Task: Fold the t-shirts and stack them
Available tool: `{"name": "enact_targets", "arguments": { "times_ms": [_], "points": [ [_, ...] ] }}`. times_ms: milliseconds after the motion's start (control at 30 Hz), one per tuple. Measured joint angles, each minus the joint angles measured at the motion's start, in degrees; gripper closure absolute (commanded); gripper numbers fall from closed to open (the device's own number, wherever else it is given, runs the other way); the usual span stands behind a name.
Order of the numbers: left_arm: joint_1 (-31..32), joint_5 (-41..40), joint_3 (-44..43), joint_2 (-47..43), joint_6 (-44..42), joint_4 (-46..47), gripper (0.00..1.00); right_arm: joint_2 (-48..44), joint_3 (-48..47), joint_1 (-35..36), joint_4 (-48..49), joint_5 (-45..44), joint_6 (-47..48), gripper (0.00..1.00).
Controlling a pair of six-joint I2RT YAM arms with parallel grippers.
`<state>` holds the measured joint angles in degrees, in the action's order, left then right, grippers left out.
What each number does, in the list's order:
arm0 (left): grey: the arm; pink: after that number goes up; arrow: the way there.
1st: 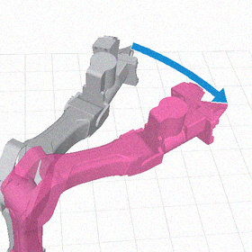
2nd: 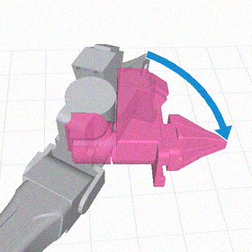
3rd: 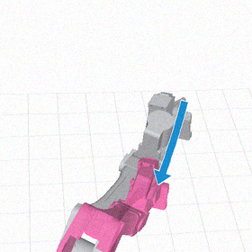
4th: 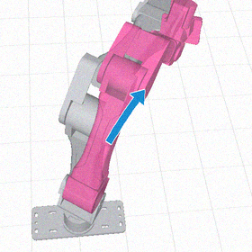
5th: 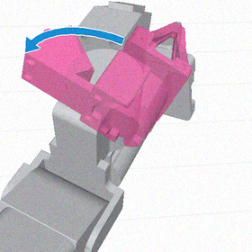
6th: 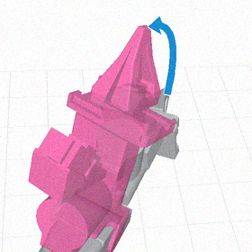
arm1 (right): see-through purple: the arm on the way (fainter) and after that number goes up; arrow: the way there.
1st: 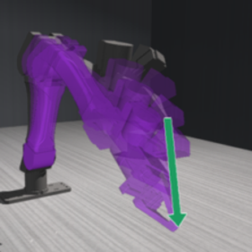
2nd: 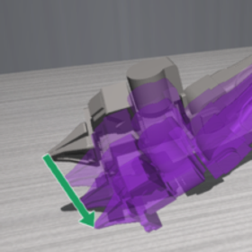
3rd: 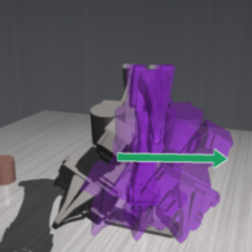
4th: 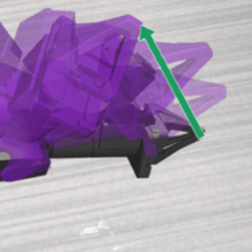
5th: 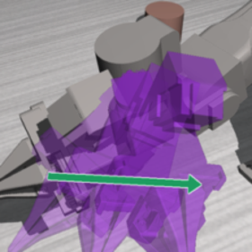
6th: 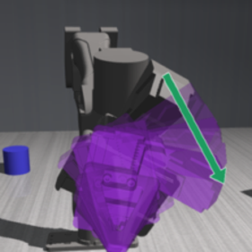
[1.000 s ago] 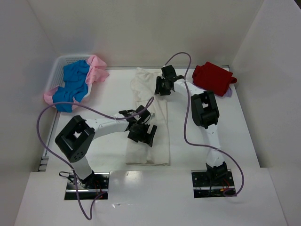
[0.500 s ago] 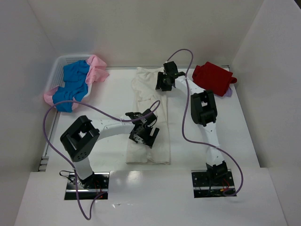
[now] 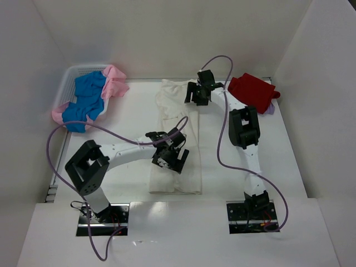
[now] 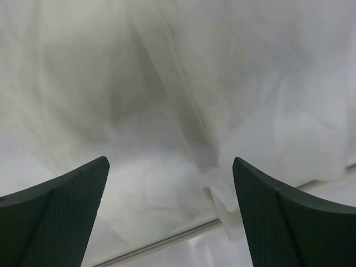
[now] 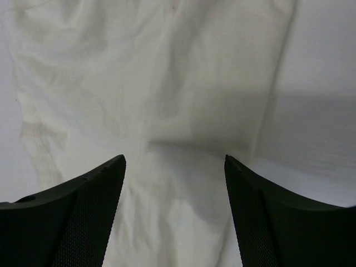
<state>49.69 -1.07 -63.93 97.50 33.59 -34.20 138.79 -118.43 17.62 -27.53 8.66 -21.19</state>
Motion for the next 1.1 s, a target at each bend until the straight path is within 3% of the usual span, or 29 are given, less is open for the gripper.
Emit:
{"name": "enact_targets", "arguments": {
  "times_ms": [133, 333, 467, 567, 633, 833, 1100],
  "points": [
    [0.1, -2.3, -1.2, -7.8, 0.2, 0.3, 0.0, -11.3, 11.2, -0.8, 1.5, 0.2, 0.4, 0.05],
    [-0.3, -5.8, 0.1, -21.1, 2.4, 1.2, 0.0, -40.2, 32.4, -1.2, 6.8, -0.3, -1.1, 0.05],
    [-1.5, -5.3, 6.2, -29.6, 4.7, 1.1, 0.0, -57.4, 46.4, -0.9, 10.4, 0.5, -4.6, 0.05],
    [-2.0, -3.8, 10.8, -32.9, 7.6, 1.3, 0.0, -66.3, 56.8, 0.8, 8.0, 0.1, -7.6, 0.06],
    [-2.0, -2.5, 14.6, -34.8, 9.6, 1.2, 0.0, -70.2, 63.9, 3.4, 6.5, -0.5, -10.0, 0.07],
    [-2.0, 0.5, 22.3, -38.8, 14.8, 0.7, 0.0, -75.6, 73.7, 9.9, -0.3, -1.0, -15.7, 0.09],
    [-2.0, 1.4, 23.9, -38.7, 17.8, 1.3, 0.0, -77.6, 75.1, 20.8, -6.0, -3.7, -25.6, 0.12]
  ]
}}
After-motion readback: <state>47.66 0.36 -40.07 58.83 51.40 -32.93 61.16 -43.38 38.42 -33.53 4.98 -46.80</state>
